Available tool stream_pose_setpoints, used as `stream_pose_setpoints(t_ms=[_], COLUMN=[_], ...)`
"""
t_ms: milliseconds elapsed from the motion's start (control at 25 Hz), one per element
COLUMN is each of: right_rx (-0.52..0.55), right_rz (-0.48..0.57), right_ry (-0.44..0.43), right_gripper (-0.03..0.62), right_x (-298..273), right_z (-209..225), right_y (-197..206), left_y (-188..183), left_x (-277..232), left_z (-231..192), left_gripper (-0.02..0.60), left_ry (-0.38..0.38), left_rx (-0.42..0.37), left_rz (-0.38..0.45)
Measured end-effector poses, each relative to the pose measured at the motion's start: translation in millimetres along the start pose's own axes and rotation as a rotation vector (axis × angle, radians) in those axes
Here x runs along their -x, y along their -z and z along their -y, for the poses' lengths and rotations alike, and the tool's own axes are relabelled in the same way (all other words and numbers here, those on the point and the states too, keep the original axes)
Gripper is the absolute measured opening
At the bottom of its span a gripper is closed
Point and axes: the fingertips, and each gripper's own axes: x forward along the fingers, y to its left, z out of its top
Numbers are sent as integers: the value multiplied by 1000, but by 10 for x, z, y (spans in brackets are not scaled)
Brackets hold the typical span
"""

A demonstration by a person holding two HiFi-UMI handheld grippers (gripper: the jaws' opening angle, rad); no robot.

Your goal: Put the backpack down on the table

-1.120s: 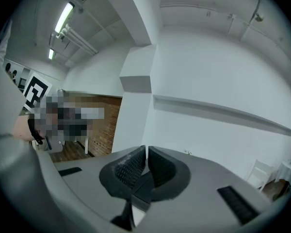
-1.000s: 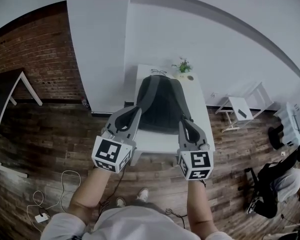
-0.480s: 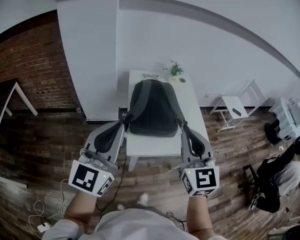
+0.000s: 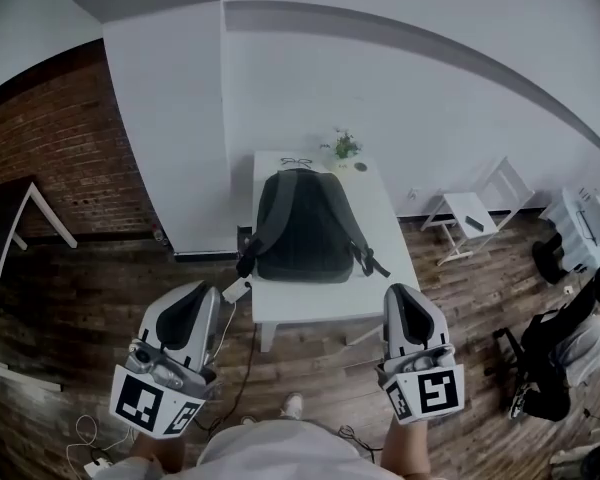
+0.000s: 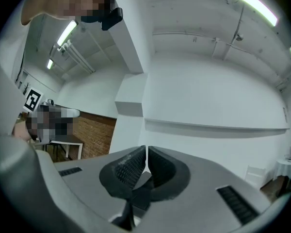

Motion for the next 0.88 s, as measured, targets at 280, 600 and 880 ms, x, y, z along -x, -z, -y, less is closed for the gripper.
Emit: stream_pose_setpoints(t_ms=[280,600,880], right_rx=[-23,-29,-27], right_rz=[-3,-3,-4], right_ry=[-10,-26,-35], right_gripper=[46,43,38], right_x=[14,-41,-139], right_z=[106,101,108], right_y=[-18,0,102], left_y=[152,349,483], left_x=[71,111,7], left_z=[-246,-311,-311], left_gripper=[17,17,17], left_ry=[-106,-135,-127], left_rx=[-8,22,32], left_rz=[-52,-102,-96])
